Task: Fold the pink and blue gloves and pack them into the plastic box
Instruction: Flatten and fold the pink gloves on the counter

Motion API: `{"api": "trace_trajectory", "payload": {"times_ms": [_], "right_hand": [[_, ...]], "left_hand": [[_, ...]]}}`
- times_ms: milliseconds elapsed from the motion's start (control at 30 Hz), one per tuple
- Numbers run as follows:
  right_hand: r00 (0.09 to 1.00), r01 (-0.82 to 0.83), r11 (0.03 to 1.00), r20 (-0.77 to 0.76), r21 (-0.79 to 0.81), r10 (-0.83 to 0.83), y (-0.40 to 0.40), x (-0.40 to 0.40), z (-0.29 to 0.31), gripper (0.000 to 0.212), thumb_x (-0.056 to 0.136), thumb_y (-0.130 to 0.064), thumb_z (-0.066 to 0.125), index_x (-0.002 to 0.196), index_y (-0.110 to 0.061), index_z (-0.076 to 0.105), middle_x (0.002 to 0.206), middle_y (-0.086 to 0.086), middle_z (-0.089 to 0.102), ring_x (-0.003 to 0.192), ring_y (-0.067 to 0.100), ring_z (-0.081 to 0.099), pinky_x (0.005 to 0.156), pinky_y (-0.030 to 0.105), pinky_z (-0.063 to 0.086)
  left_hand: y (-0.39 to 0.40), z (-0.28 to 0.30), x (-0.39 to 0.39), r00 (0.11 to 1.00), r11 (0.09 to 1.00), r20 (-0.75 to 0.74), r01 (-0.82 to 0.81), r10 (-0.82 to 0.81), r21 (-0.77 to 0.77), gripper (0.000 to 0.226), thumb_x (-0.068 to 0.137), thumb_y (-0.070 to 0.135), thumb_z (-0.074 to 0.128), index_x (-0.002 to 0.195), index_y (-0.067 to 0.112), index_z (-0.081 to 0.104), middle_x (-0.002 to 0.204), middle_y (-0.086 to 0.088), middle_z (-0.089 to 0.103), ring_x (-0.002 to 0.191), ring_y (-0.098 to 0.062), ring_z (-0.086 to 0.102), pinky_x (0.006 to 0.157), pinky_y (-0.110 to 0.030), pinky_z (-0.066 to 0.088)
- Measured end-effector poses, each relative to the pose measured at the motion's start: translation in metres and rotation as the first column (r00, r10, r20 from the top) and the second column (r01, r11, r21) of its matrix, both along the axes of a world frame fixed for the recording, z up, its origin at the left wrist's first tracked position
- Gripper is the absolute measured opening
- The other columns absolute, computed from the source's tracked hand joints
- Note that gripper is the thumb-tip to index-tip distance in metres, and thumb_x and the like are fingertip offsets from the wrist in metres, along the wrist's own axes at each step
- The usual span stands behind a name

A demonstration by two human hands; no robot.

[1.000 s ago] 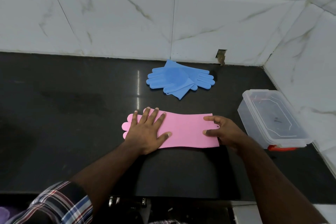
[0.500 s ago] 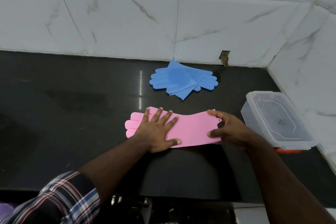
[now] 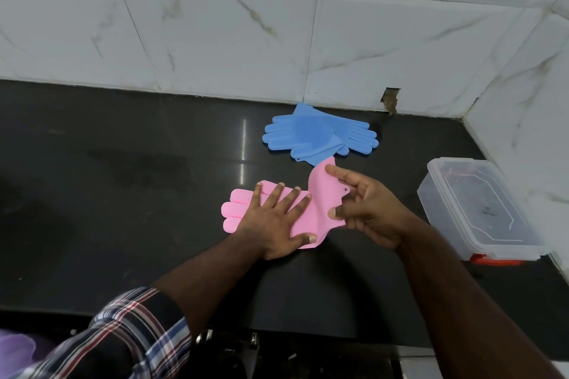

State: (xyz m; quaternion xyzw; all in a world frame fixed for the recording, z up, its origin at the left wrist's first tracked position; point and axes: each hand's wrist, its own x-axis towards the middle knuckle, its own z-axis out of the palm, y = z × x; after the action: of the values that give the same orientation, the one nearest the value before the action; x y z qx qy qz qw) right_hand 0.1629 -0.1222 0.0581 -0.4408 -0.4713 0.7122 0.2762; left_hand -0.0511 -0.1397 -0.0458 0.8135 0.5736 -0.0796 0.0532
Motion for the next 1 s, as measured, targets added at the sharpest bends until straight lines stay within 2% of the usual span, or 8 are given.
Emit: {"api": "trace_trajectory", "payload": {"times_ms": [133, 267, 433, 667, 833, 1000], "right_hand": [[1.0, -0.004, 1.0, -0.023, -0.013, 0.003, 0.001, -0.014, -0.004, 0.078, 0.078, 0.022, 0.064, 0.141, -0.024, 0.052, 0.138, 0.004, 0.051, 0.108, 0.032, 0.067, 0.077, 0.044, 0.061], [0.998, 0.053, 0.999, 0.022, 0.003, -0.053, 0.003, -0.013, 0.001, 0.078, 0.077, 0.021, 0.065, 0.14, -0.024, 0.053, 0.136, 0.004, 0.05, 0.106, 0.034, 0.065, 0.075, 0.042, 0.061], [0.993, 0.09, 0.996, 0.079, 0.016, -0.091, 0.001, -0.009, 0.004, 0.077, 0.078, 0.019, 0.066, 0.141, -0.023, 0.053, 0.13, 0.006, 0.052, 0.104, 0.035, 0.06, 0.086, 0.051, 0.058], [0.997, 0.063, 0.998, -0.039, -0.003, -0.063, -0.004, -0.026, 0.009, 0.077, 0.079, 0.022, 0.062, 0.142, -0.02, 0.051, 0.134, 0.002, 0.055, 0.106, 0.03, 0.068, 0.075, 0.04, 0.062], [0.995, -0.013, 1.0, -0.1, -0.013, 0.012, -0.009, -0.056, 0.008, 0.078, 0.079, 0.024, 0.06, 0.143, -0.019, 0.049, 0.134, 0.003, 0.055, 0.112, 0.029, 0.066, 0.083, 0.046, 0.06], [0.997, 0.008, 1.0, -0.072, -0.01, -0.009, -0.012, -0.079, 0.0, 0.079, 0.078, 0.022, 0.063, 0.144, -0.018, 0.047, 0.133, 0.006, 0.056, 0.109, 0.03, 0.066, 0.083, 0.044, 0.059]], "left_hand": [[0.001, 0.003, -0.001, 1.0, 1.0, -0.005, 0.004, -0.004, -0.006, 0.088, 0.085, 0.082, 0.005, 0.158, 0.035, -0.008, 0.169, 0.002, -0.006, 0.155, -0.027, -0.012, 0.116, -0.066, -0.008], [-0.002, 0.007, -0.013, 1.0, 1.0, 0.015, -0.003, 0.003, 0.014, 0.086, 0.086, 0.082, 0.012, 0.158, 0.038, -0.005, 0.169, 0.003, -0.008, 0.154, -0.027, -0.015, 0.116, -0.065, -0.012], [-0.005, 0.002, -0.026, 0.998, 0.998, -0.005, -0.059, 0.059, -0.006, 0.09, 0.081, 0.088, 0.009, 0.157, 0.043, -0.007, 0.168, 0.005, -0.012, 0.154, -0.028, -0.017, 0.114, -0.065, -0.014], [-0.006, -0.004, -0.027, 0.998, 0.998, 0.016, -0.069, 0.069, 0.001, 0.09, 0.08, 0.088, 0.009, 0.156, 0.044, -0.007, 0.169, 0.004, -0.008, 0.154, -0.031, -0.014, 0.114, -0.066, -0.012], [-0.01, 0.0, -0.026, 0.998, 0.999, 0.021, -0.054, 0.054, 0.001, 0.088, 0.082, 0.081, 0.012, 0.157, 0.038, 0.001, 0.169, 0.0, 0.001, 0.154, -0.032, -0.011, 0.115, -0.067, -0.007], [-0.011, 0.0, -0.028, 0.995, 0.998, 0.089, -0.053, 0.05, 0.031, 0.088, 0.086, 0.078, 0.017, 0.159, 0.035, -0.005, 0.169, 0.0, 0.007, 0.155, -0.031, -0.007, 0.117, -0.065, -0.004]]}}
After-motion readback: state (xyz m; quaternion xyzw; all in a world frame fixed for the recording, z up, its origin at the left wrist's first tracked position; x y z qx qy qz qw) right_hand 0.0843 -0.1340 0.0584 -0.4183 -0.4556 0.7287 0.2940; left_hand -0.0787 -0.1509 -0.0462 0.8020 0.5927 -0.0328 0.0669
